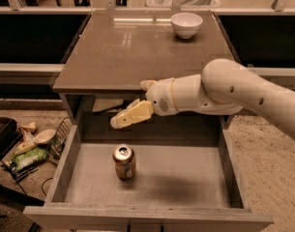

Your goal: Place orange can into top drawer

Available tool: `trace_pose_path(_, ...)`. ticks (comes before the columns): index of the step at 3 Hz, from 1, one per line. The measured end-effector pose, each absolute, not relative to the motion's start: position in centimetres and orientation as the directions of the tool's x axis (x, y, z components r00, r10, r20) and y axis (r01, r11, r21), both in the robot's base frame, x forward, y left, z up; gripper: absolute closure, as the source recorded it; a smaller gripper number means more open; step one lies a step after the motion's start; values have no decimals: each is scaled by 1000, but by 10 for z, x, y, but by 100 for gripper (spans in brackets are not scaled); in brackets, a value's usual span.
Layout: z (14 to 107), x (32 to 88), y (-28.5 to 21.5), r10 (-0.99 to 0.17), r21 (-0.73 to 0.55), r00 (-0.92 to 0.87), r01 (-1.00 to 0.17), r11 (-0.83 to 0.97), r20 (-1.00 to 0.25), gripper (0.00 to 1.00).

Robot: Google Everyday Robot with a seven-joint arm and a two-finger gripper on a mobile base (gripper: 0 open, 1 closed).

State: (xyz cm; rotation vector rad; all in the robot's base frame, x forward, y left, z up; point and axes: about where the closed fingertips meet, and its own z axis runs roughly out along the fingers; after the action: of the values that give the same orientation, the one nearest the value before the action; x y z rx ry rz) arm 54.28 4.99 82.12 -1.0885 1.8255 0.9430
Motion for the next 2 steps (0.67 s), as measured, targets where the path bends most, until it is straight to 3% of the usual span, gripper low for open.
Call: trace_pose_path(2,856,530,49,-367,188,-305,-928,321,-879,0)
